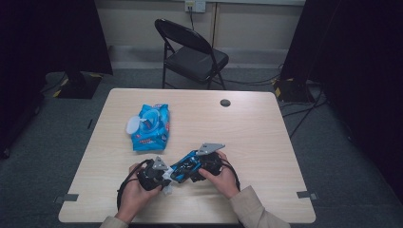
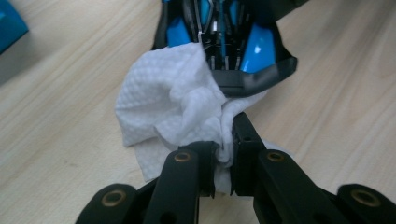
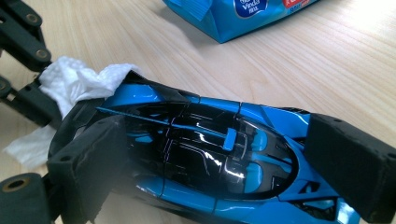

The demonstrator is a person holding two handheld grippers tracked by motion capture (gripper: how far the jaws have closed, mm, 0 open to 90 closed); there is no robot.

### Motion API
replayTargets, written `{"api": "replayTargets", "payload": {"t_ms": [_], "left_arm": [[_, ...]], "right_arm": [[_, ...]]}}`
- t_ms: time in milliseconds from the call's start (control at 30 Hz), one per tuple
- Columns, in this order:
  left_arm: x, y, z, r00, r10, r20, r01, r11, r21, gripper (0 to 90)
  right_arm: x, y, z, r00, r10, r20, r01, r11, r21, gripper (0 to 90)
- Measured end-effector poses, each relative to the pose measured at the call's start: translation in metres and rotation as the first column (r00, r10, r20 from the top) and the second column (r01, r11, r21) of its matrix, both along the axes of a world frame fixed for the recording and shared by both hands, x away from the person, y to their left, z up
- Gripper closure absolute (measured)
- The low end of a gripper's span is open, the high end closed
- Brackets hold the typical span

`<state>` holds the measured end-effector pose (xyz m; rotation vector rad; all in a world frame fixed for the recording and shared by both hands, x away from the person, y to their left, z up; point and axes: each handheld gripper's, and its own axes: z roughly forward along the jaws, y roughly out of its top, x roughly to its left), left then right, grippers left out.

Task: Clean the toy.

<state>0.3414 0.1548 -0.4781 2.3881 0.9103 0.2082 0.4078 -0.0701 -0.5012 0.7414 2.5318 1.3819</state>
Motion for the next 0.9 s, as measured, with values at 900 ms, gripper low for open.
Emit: {"api": "replayTargets", "payload": {"t_ms": [900], "left_arm": [[-0.022, -0.035, 0.0, 0.9918, -0.126, -0.023, 0.124, 0.9903, -0.062, 82.7]], "right_arm": [[0.0, 0.001, 0.0, 1.0, -0.003, 0.0, 0.003, 1.0, -0.001, 6.0]]}}
